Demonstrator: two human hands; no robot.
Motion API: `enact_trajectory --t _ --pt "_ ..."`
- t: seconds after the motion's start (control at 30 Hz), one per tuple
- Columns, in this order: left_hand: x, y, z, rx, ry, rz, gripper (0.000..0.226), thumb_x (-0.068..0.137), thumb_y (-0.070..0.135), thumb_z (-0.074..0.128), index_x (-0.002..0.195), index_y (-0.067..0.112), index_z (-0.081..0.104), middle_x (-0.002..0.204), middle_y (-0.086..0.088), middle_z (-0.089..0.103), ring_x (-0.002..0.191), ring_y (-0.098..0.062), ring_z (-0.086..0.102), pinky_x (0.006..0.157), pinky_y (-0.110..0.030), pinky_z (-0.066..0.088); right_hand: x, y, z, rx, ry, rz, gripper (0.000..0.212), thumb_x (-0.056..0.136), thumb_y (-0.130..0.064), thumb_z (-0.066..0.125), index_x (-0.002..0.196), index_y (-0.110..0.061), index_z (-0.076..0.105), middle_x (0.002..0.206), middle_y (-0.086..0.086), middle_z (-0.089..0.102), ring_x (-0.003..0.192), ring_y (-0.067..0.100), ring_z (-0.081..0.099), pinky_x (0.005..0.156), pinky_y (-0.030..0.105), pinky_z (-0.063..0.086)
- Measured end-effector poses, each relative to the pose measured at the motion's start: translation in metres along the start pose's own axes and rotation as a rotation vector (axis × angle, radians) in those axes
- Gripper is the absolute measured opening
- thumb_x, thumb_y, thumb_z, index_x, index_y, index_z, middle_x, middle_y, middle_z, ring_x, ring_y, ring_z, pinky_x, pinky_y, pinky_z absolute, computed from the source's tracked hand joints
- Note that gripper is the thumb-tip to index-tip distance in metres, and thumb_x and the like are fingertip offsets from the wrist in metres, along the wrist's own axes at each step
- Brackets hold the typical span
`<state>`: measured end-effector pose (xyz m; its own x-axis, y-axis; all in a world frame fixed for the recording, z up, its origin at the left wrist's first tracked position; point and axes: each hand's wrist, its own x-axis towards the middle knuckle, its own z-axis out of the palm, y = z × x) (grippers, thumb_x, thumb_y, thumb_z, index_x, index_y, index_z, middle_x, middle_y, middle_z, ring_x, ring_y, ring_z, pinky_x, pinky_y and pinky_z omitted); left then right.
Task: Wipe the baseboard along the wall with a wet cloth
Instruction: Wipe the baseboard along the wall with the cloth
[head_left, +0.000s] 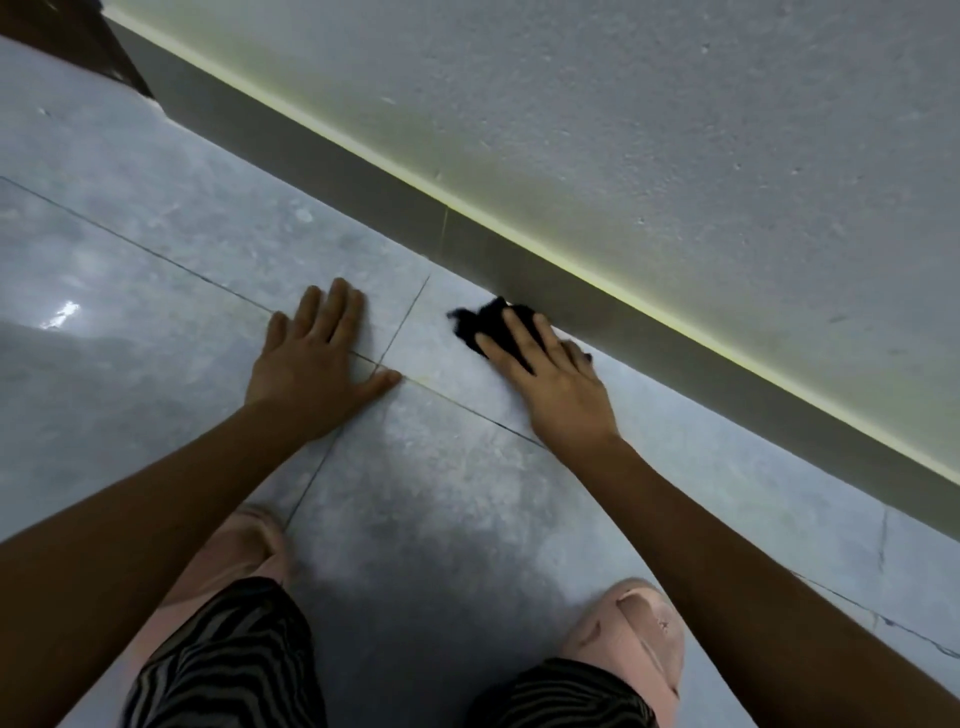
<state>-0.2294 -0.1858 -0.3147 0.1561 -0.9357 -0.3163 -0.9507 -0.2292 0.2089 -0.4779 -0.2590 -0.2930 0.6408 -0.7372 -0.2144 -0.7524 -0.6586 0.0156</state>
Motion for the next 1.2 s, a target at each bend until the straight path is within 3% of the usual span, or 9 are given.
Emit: enact_trajectory --t 0.17,0.27,0.5,0.57,0.67,0.8,0.97,1.1,1.2 --pt "0.000 0.000 0.000 0.011 -0.001 0.004 0.097 0.082 0.074 0.027 0.150 0.018 -0.012 0.159 -0.003 -0.016 0.147 -0.023 -0.012 0.118 -0.045 0.000 -0.060 0.025 0.018 0.074 0.033 0.158 0.082 0.074 0.011 0.055 0.146 -0.018 0.027 0.147 0.011 0.043 0.134 0.029 0.043 0.102 0.047 0.043" --pt "-0.001 0.000 0.001 0.007 0.007 0.005 0.096 0.082 0.073 0.027 0.150 0.018 -0.011 0.160 -0.004 -0.015 0.147 -0.023 -0.012 0.118 -0.045 0.001 -0.039 0.012 0.013 0.058 0.038 0.115 0.056 0.082 -0.011 0.039 0.138 -0.010 0.046 0.140 0.010 0.052 0.128 0.025 0.051 0.099 0.043 0.045" --pt "-0.001 0.001 -0.002 0.025 -0.012 0.000 0.095 0.083 0.072 0.026 0.150 0.018 -0.014 0.159 -0.004 -0.018 0.147 -0.023 -0.013 0.118 -0.045 0.000 0.037 -0.035 -0.017 -0.161 -0.064 0.068 0.060 0.092 -0.034 0.035 0.147 -0.013 0.031 0.149 0.008 0.040 0.124 0.030 0.049 0.114 0.050 0.015" --pt "-0.002 0.001 -0.001 0.024 -0.006 0.004 0.095 0.083 0.072 0.026 0.150 0.018 -0.013 0.159 -0.003 -0.018 0.147 -0.023 -0.013 0.118 -0.045 0.001 0.040 -0.032 -0.020 -0.175 -0.041 0.095 0.057 0.090 -0.035 0.039 0.143 -0.015 0.039 0.143 0.005 0.049 0.110 0.030 0.058 0.110 0.047 0.026" --pt "-0.001 -0.003 -0.002 0.011 -0.010 0.016 0.095 0.082 0.073 0.025 0.150 0.019 -0.013 0.159 -0.002 -0.018 0.147 -0.022 -0.013 0.118 -0.044 0.000 0.013 -0.010 -0.011 -0.155 -0.028 0.135 0.055 0.078 -0.033 0.050 0.129 -0.013 0.058 0.126 0.004 0.065 0.090 0.030 0.066 0.083 0.037 0.051" --pt "-0.002 -0.010 0.002 0.045 0.021 0.040 0.095 0.080 0.076 0.019 0.150 0.020 -0.013 0.159 -0.003 -0.017 0.147 -0.022 -0.012 0.118 -0.046 0.001 -0.024 0.011 -0.005 -0.097 -0.034 0.195 0.052 0.080 -0.033 0.048 0.124 -0.010 0.062 0.120 0.008 0.068 0.089 0.034 0.066 0.071 0.040 0.055" --pt "-0.003 -0.016 0.006 0.014 0.103 -0.014 0.097 0.080 0.077 0.022 0.151 0.018 -0.008 0.160 -0.006 -0.013 0.147 -0.024 -0.012 0.117 -0.046 -0.005 -0.002 -0.013 -0.012 -0.048 0.103 0.106 0.055 0.089 -0.033 0.038 0.139 -0.013 0.046 0.146 0.008 0.045 0.124 0.030 0.051 0.095 0.042 0.046" --pt "-0.004 -0.031 0.003 -0.002 0.079 -0.062 0.095 0.080 0.075 0.022 0.152 0.018 -0.005 0.160 -0.005 -0.011 0.147 -0.026 -0.009 0.116 -0.050 0.002 0.020 -0.023 -0.003 0.110 -0.220 0.089 0.064 0.099 -0.048 0.022 0.153 -0.019 0.004 0.161 -0.003 0.000 0.148 0.022 -0.001 0.119 0.043 0.013" --pt "-0.003 -0.031 0.001 0.010 0.052 -0.053 0.095 0.080 0.075 0.021 0.151 0.019 -0.007 0.160 -0.005 -0.012 0.147 -0.027 -0.010 0.116 -0.051 0.003 0.037 -0.023 -0.010 0.153 -0.269 0.020 0.064 0.099 -0.048 0.021 0.152 -0.019 0.000 0.161 -0.005 -0.008 0.147 0.021 -0.010 0.120 0.043 0.007"
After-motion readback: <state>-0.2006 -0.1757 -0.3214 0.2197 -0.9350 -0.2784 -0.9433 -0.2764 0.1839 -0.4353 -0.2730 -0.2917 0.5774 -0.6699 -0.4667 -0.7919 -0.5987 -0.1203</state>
